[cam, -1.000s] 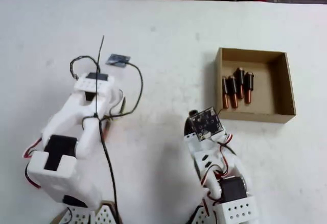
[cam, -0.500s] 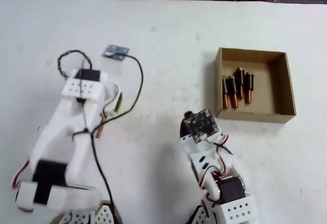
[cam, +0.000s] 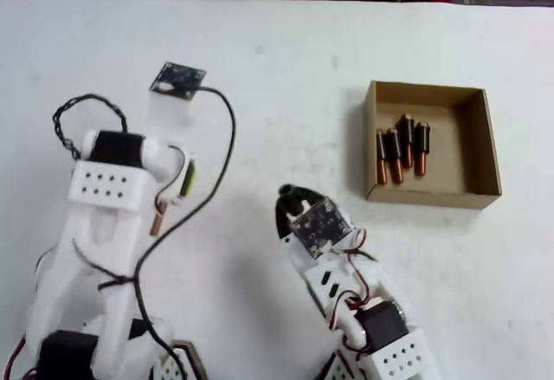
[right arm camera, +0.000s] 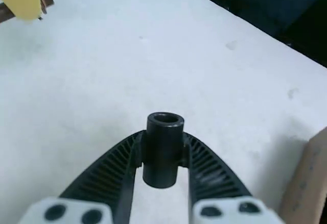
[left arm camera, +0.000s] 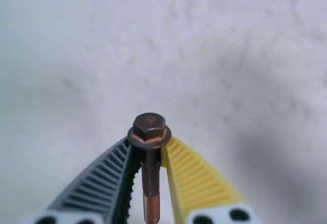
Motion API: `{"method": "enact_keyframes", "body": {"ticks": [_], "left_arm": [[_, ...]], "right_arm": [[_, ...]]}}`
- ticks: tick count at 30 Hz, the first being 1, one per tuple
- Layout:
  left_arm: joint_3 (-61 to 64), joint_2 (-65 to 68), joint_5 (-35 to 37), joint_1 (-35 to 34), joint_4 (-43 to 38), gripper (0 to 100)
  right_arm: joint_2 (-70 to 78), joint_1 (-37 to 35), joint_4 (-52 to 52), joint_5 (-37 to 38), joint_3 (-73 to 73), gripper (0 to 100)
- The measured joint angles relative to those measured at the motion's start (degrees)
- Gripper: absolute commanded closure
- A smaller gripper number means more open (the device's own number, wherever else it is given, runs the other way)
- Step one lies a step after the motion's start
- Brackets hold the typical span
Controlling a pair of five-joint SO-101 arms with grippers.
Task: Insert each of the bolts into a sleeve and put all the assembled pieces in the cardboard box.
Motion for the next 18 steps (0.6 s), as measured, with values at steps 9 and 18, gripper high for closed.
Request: {"method": "enact_keyframes", "body": {"ticks": [9, 18], "left_arm": [[0.0, -8.7, 0.0, 0.6, 1.3, 98], [0.0, -21.5, 0.0, 0.6, 0.9, 98]], "right_arm": [[0.0, -4.0, -5.1, -9.7, 0.0, 98.1], [0.1, -4.4, -15.7, -12.7, 0.0, 98.1]]}}
